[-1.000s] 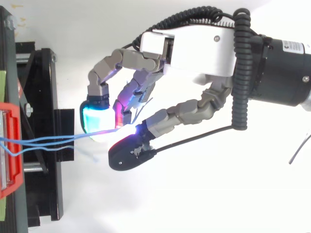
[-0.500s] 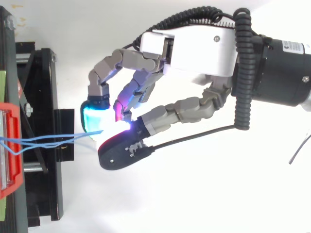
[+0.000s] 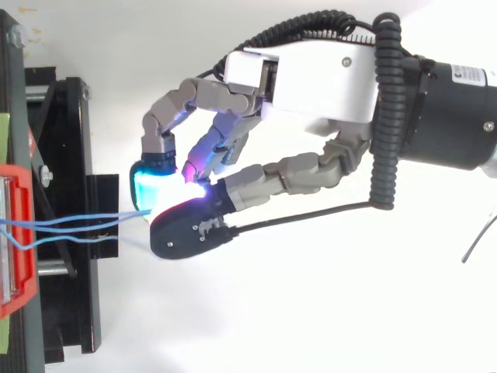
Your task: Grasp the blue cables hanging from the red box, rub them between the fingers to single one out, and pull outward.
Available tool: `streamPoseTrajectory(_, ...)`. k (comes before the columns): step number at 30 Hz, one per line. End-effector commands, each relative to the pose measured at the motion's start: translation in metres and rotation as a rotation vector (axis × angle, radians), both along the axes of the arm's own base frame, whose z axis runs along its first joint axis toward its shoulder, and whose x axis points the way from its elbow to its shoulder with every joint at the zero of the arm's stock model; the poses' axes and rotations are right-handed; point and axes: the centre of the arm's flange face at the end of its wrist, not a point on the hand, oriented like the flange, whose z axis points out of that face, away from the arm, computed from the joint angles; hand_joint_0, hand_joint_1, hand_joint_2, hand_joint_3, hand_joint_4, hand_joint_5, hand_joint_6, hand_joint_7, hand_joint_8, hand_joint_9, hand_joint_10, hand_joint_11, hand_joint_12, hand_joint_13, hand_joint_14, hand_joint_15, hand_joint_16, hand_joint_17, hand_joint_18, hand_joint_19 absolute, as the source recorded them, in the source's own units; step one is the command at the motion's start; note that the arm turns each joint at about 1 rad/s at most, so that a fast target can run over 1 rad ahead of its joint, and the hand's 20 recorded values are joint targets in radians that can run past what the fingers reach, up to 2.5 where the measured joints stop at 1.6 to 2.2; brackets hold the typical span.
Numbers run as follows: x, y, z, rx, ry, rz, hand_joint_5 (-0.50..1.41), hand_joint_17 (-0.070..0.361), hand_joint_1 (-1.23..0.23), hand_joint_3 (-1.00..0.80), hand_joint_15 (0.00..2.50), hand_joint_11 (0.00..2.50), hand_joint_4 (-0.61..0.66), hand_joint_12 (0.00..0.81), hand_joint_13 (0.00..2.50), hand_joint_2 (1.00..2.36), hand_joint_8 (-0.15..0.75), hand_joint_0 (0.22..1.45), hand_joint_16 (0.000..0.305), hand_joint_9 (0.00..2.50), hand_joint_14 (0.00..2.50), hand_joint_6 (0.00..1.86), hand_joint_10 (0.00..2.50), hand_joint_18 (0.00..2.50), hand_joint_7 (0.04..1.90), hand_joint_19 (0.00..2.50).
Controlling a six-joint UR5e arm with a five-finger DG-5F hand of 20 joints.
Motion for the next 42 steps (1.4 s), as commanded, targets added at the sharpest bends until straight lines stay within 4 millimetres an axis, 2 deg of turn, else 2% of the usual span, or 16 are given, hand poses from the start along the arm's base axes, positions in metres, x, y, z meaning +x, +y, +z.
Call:
streamPoseTrajectory(1, 0.0002, -0.0002, 0.0008, 0.000, -0.002, 0.000, -0.16, 0.115, -0.70, -0.26, 0.43, 0.64, 0.03, 0.375, 0.84, 1.01, 0.303, 0.60, 0.051, 0.99, 0.02, 0.87, 0.02, 0.80, 0.96, 0.54)
streamPoseTrajectory(5, 0.0003, 0.0010, 0.0008, 0.000, -0.002, 0.001, -0.16, 0.120, -0.76, -0.17, 0.41, 0.64, 0.02, 0.382, 0.84, 1.02, 0.310, 0.61, 0.053, 1.00, 0.02, 0.88, 0.02, 0.82, 0.97, 0.53)
streamPoseTrajectory(14, 0.0002, -0.0002, 0.0008, 0.000, -0.002, 0.000, -0.17, 0.114, -0.84, -0.18, 0.41, 0.64, 0.00, 0.374, 0.83, 1.02, 0.296, 0.65, 0.050, 0.98, 0.02, 0.89, 0.02, 0.80, 0.94, 0.53)
streamPoseTrajectory(21, 0.0002, -0.0002, 0.0008, 0.000, -0.002, 0.000, -0.17, 0.113, -0.85, -0.18, 0.42, 0.64, -0.02, 0.373, 0.83, 1.02, 0.290, 0.65, 0.050, 0.97, 0.02, 0.89, 0.02, 0.79, 0.96, 0.53)
streamPoseTrajectory(32, -0.0001, 0.0005, 0.0001, 0.000, 0.000, -0.004, -0.14, 0.132, -0.68, -0.17, 0.42, 0.60, -0.01, 0.413, 0.89, 1.01, 0.309, 0.58, 0.059, 1.06, 0.01, 0.87, 0.02, 0.87, 0.98, 0.50)
streamPoseTrajectory(42, 0.0003, 0.0050, 0.0001, 0.013, -0.003, -0.002, -0.14, 0.134, -0.63, -0.20, 0.41, 0.60, 0.03, 0.418, 0.90, 1.01, 0.323, 0.58, 0.059, 1.08, 0.02, 0.87, 0.02, 0.88, 0.97, 0.51)
